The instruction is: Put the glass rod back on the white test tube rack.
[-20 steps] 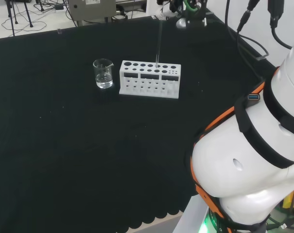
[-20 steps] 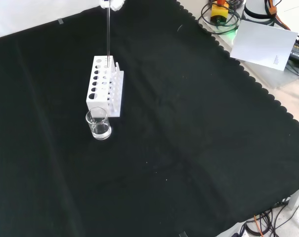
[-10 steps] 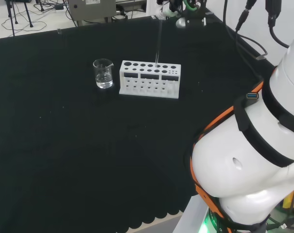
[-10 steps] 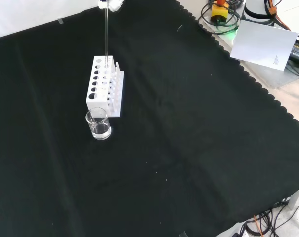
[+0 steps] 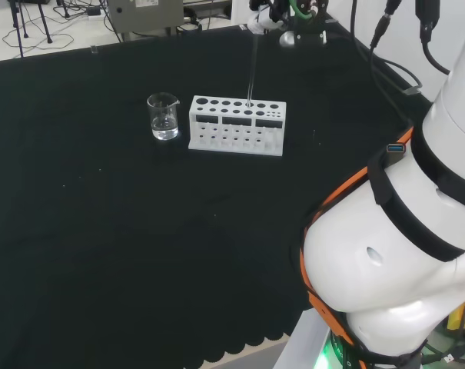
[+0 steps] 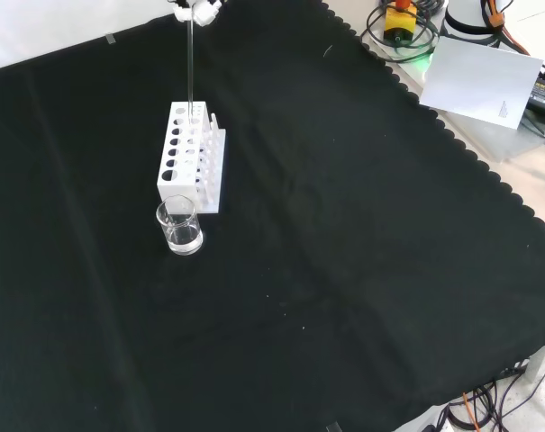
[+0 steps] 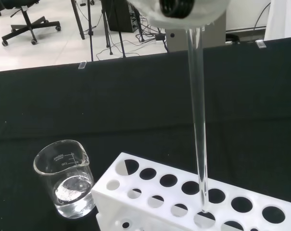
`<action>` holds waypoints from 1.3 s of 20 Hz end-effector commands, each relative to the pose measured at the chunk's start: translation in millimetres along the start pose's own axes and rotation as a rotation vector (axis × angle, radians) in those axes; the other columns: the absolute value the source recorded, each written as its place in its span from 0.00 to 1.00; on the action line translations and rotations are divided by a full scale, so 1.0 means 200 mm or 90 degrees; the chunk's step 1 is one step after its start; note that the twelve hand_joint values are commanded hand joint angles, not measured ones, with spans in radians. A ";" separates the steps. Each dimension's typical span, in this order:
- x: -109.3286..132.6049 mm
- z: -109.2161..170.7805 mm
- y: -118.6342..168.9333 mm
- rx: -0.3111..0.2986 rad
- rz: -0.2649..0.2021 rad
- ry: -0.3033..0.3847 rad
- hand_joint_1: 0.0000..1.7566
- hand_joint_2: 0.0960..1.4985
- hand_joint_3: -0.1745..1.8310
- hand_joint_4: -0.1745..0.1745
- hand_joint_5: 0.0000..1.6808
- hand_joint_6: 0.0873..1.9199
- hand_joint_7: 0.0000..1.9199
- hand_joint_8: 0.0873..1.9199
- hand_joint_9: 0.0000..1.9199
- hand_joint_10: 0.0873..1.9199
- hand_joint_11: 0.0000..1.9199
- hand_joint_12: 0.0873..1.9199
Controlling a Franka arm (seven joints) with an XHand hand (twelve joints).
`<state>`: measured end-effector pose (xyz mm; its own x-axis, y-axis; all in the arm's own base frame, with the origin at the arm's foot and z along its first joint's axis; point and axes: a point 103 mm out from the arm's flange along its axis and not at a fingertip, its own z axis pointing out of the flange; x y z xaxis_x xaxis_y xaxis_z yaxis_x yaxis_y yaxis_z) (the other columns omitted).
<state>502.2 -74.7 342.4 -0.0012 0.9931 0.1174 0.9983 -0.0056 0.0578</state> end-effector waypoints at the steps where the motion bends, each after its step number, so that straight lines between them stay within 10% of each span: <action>1: -0.01 0.01 0.00 0.001 0.000 0.006 0.74 0.66 0.11 0.00 0.73 0.11 0.60 0.53 0.92 0.33 0.71 0.42; 26: -0.08 0.25 0.03 0.054 0.009 0.008 0.74 0.66 0.11 0.00 0.73 0.11 0.60 0.53 0.92 0.33 0.71 0.42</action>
<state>508.2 -82.4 303.3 0.0144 0.9920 0.1253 0.9998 -0.0127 -0.0144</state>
